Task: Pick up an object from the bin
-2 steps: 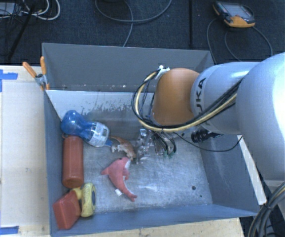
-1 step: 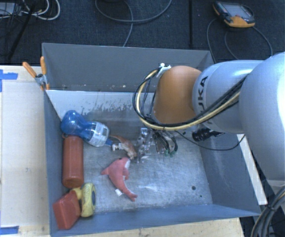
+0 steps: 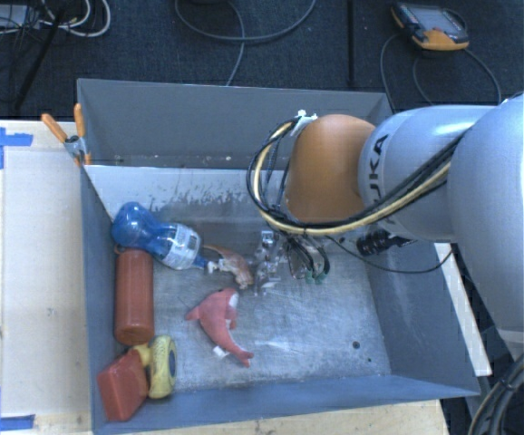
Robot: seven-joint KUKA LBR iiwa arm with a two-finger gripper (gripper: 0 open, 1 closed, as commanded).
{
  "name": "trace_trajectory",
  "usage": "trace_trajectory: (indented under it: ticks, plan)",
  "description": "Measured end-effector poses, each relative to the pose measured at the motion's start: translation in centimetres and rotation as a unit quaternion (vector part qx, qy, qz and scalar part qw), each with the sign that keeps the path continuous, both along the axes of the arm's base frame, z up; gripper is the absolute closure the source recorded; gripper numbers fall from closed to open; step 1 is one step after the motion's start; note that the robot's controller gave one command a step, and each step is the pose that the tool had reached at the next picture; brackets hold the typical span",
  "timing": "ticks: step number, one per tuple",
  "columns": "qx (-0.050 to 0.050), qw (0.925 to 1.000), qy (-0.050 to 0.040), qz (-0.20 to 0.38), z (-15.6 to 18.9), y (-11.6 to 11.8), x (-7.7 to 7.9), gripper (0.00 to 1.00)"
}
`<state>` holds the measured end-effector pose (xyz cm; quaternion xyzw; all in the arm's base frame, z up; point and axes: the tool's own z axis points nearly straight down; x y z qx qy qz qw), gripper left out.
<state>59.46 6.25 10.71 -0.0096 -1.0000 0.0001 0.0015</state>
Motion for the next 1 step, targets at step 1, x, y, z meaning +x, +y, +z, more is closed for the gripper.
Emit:
trace_trajectory:
  ticks: [1]
  plan:
    - [0.0, 1.0, 0.002, 0.0, 1.52, -0.04, -0.09, 1.0]
